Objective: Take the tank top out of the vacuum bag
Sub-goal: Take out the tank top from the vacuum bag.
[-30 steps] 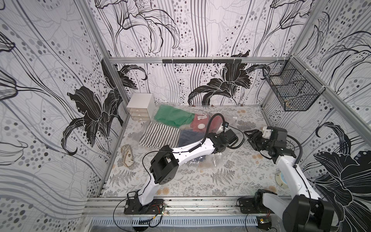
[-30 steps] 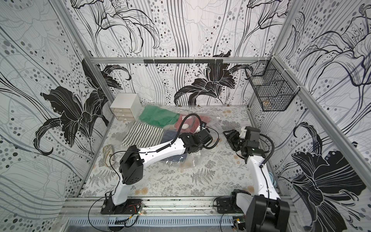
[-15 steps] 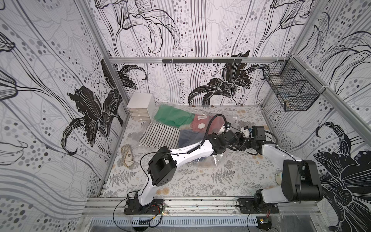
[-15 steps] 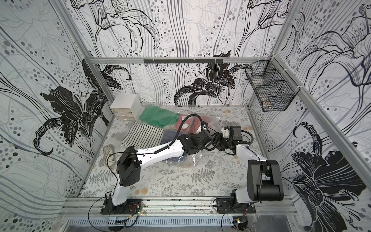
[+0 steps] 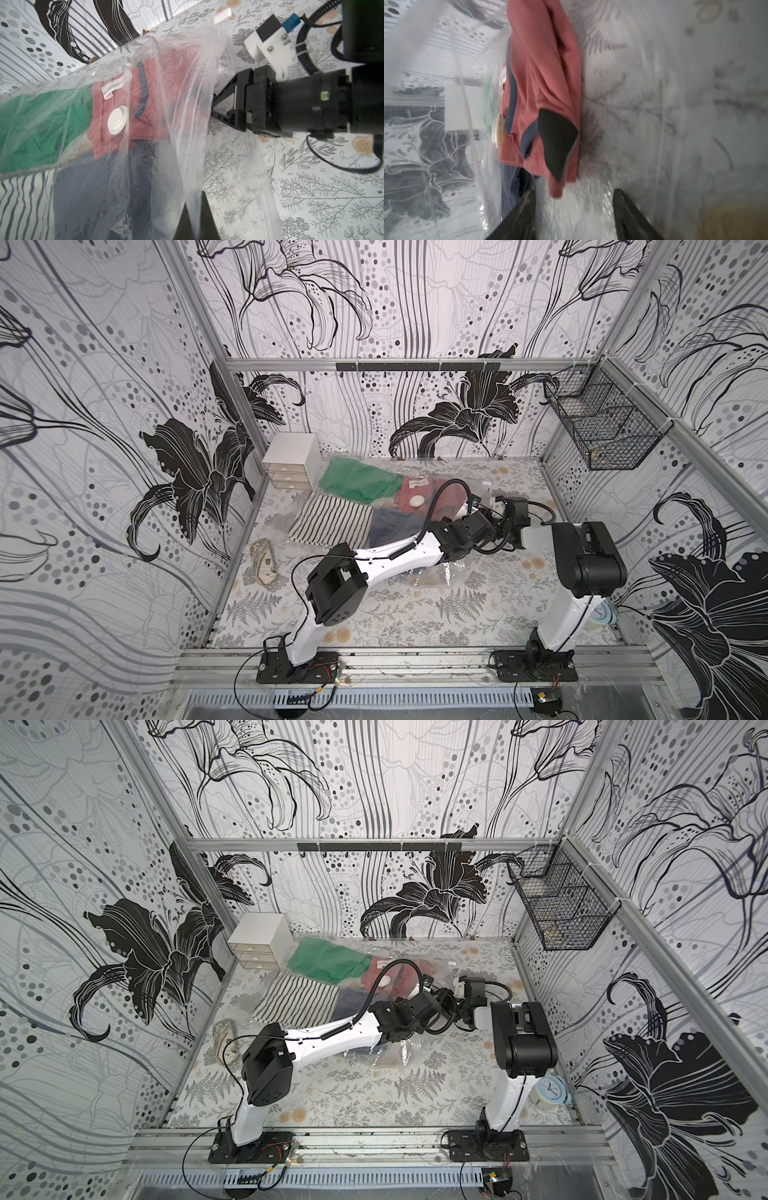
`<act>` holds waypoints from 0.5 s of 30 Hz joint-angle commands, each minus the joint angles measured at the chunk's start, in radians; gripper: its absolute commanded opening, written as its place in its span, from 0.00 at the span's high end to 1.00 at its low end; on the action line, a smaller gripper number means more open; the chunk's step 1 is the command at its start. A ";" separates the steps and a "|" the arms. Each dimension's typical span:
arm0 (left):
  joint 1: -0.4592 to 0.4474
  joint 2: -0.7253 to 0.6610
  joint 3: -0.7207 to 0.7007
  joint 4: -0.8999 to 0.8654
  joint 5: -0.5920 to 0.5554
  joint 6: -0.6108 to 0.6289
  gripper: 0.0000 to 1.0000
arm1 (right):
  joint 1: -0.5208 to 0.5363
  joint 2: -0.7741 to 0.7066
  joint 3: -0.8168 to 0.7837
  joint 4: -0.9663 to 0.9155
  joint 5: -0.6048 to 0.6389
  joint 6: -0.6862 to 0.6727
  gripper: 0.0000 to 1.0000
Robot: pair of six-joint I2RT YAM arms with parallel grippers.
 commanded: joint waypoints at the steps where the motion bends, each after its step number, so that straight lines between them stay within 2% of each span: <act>1: -0.010 -0.028 -0.018 0.063 0.004 0.005 1.00 | 0.007 0.059 0.002 0.106 0.024 0.073 0.38; 8: -0.017 -0.028 -0.032 0.077 0.009 0.006 1.00 | 0.006 0.054 -0.022 0.135 0.110 0.156 0.35; 12: -0.021 -0.030 -0.034 0.088 0.009 0.015 1.00 | 0.007 0.152 0.050 0.162 0.043 0.243 0.35; 15: -0.025 -0.035 -0.040 0.093 0.002 0.020 1.00 | 0.007 0.202 0.065 0.191 0.037 0.295 0.35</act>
